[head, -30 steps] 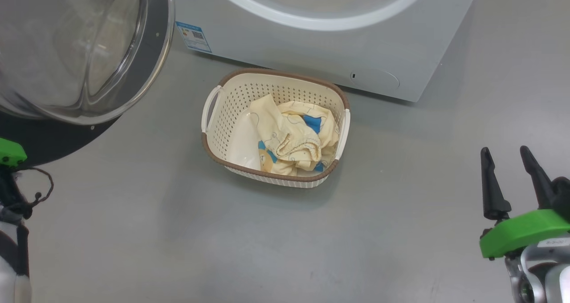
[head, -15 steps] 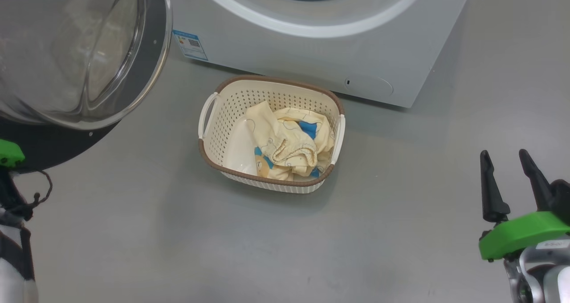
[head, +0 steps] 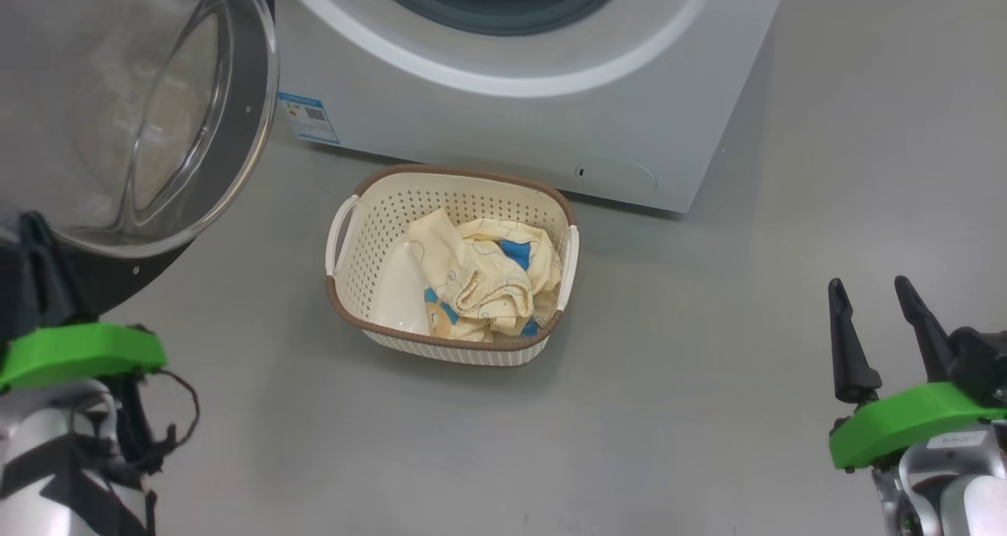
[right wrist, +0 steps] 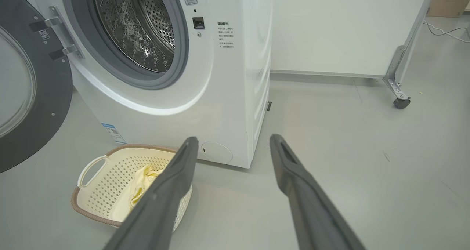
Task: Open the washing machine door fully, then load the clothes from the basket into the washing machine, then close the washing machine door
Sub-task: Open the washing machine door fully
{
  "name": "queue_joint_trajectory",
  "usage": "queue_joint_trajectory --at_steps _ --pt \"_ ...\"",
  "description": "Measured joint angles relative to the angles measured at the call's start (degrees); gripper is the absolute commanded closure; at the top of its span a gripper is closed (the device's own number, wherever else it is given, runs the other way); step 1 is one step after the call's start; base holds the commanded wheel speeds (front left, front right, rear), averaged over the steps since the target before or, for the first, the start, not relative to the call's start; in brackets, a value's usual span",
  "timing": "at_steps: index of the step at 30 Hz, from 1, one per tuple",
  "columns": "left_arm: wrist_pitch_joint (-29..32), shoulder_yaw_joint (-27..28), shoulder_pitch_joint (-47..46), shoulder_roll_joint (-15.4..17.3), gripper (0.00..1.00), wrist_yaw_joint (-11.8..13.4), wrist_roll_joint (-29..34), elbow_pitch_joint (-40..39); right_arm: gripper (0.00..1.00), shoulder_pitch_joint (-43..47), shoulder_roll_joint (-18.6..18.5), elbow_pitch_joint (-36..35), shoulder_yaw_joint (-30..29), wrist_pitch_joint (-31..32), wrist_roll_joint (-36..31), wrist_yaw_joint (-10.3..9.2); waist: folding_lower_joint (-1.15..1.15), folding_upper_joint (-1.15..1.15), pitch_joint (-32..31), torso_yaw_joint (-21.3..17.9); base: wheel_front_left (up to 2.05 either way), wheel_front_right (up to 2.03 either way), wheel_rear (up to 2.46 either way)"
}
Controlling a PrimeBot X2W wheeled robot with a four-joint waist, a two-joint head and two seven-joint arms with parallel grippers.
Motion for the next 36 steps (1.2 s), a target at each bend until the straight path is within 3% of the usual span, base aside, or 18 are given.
queue_joint_trajectory --at_steps 3,4,5,7,8,24,36 --pt "0.0 -1.9 3.0 -1.1 1.00 -0.2 0.9 -2.6 0.00 0.0 0.0 0.4 0.8 -0.3 0.0 0.00 0.00 0.00 -0.8 -1.3 0.00 0.00 0.00" --pt "0.0 -2.3 4.0 -1.4 0.93 -0.3 1.4 -3.5 0.00 0.0 0.0 0.5 0.9 -0.5 0.0 0.00 0.00 0.00 -1.1 -1.8 0.00 0.00 0.00" --pt "0.0 -2.9 4.8 -1.6 0.60 -0.4 1.6 -4.3 0.00 0.0 0.0 0.7 1.0 -0.7 0.0 0.00 0.00 0.00 -1.4 -2.2 0.00 0.00 0.00" --pt "0.0 -4.2 6.4 -1.9 0.06 -0.5 1.6 -5.6 0.00 0.1 0.0 1.0 1.0 -0.8 0.0 0.00 0.00 0.00 -2.0 -3.2 0.00 0.00 0.00" --pt "0.3 -4.8 7.1 -2.0 0.00 -0.5 1.6 -6.1 0.00 0.1 0.0 1.0 1.1 -0.8 0.0 0.00 0.00 0.00 -2.2 -3.8 0.00 0.00 0.00" --pt "3.4 -13.3 12.7 -3.4 0.00 -0.9 2.0 -7.7 0.00 0.3 0.0 2.3 1.4 -2.5 -0.3 0.00 0.00 0.00 -5.4 -11.8 0.00 0.00 0.00" --pt "5.3 -15.7 12.6 -3.4 0.00 -0.8 2.6 -4.3 0.00 0.3 0.0 2.1 1.0 -2.5 -2.5 0.00 0.00 0.00 -6.5 -14.4 0.00 0.00 0.00"
